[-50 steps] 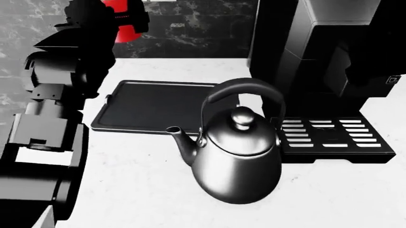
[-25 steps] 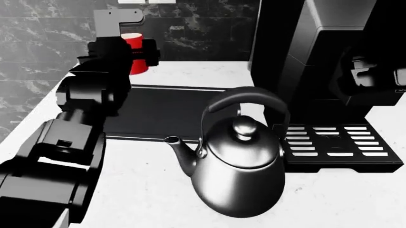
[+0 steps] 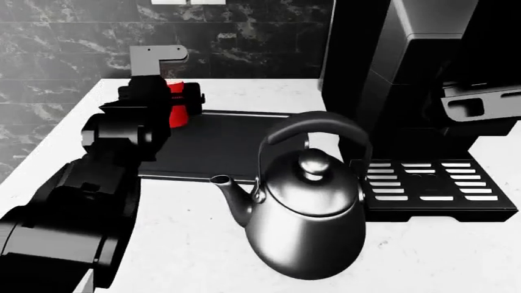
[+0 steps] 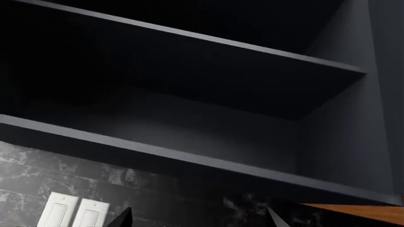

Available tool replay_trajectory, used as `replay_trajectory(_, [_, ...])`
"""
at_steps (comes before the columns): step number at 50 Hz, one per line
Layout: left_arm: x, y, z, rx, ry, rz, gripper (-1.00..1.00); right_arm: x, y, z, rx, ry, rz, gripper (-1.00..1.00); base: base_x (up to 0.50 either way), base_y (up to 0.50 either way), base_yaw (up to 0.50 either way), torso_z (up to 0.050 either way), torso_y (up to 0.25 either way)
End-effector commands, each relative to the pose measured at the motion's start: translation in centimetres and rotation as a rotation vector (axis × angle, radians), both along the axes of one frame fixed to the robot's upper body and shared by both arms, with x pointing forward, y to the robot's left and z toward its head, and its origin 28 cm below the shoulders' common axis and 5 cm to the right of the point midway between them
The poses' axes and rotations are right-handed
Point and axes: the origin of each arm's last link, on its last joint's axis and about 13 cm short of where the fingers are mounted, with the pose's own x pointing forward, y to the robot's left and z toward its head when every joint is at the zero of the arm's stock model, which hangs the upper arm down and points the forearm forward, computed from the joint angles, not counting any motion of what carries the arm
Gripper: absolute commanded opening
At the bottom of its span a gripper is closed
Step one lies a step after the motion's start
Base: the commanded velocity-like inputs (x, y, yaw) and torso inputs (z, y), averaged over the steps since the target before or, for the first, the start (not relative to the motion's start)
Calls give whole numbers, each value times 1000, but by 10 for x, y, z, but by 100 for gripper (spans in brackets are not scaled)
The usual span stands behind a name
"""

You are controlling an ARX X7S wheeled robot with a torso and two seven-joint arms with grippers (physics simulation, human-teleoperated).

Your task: Pick the kettle from the counter and place it on the tray. Then pick the mug from the cabinet and place it on the tray. Then close the cabinet doors.

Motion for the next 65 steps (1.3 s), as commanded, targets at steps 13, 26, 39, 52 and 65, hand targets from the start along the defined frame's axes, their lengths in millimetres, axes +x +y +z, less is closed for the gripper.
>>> replay_trajectory(13, [0,5,13,-11,-17,12,100,2,1,-3,1,9,4,100,0,0,0,0,0])
replay_trajectory(26, [-26,3,76,-30,-185,-123,100,0,1,-4,4,7,8,100,0,0,0,0,1])
replay_trajectory(39, [-83,13,146,15,-478,-369,100,-3,1,-4,4,4,9,100,0,0,0,0,0])
replay_trajectory(52, [-133,40,143,53,-504,-725,100,-3,1,-6,10,12,9,100,0,0,0,0,0])
replay_trajectory(65, [-170,51,107,59,-453,-1005,100,-2,1,-8,13,15,9,100,0,0,0,0,0])
